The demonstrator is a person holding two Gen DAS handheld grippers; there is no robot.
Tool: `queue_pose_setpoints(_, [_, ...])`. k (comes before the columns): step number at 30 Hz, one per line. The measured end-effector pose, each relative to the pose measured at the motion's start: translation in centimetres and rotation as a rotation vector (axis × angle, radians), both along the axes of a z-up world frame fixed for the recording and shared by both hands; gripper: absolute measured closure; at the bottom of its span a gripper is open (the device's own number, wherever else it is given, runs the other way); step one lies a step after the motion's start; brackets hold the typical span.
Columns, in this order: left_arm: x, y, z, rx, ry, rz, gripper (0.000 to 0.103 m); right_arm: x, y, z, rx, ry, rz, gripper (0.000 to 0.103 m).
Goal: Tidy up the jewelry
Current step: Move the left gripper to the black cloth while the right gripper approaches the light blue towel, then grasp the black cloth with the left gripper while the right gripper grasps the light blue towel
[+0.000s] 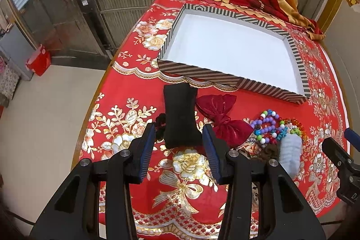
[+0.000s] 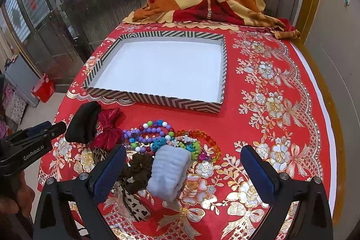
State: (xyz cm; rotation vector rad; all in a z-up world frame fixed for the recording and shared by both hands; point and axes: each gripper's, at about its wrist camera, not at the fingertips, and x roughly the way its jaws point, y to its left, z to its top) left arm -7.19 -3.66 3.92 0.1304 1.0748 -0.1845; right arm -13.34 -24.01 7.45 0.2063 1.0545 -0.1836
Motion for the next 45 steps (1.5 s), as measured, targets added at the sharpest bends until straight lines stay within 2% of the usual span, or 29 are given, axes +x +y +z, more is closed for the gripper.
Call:
queue_pose_setpoints(24, [1.0,0.3,-1.2,0.008,0.05,-0.005,0.06,0.2,-0.1,-1.6,0.029,0.051,-0.003,0.002])
queue_pose_setpoints(35, [3.9,4.8,-2.6,-0.099,0.139,0.079,0.06,-1.3,-1.7,-5.1,0.113,0.107,-0.05,0.002])
queue_pose_setpoints(37, [4.4,4.7,-3.1,-0.12,0.167,0.075,0.059,-1.3,-1.8,-5.8,0.135,0.119,-0.055,0.007])
queue_pose_setpoints(40, [5.0,4.2,-3.8,-0.166,0.204,0.059,0.048,-1.1,-1.7,-6.7,0.167,0.135,-0.057,0.018])
queue_pose_setpoints(44, [5.7,3.0,-4.8,-0.172,0.231,0.028,0.046,-0.3,-1.3,-7.3,0.193,0.142,-0.043,0.026])
queue_pose_setpoints(45, [6.0,2.7,-5.2,-0.166,0.243,0.023,0.046,-0.1,-1.2,-7.5,0.2,0.144,-0.042,0.032])
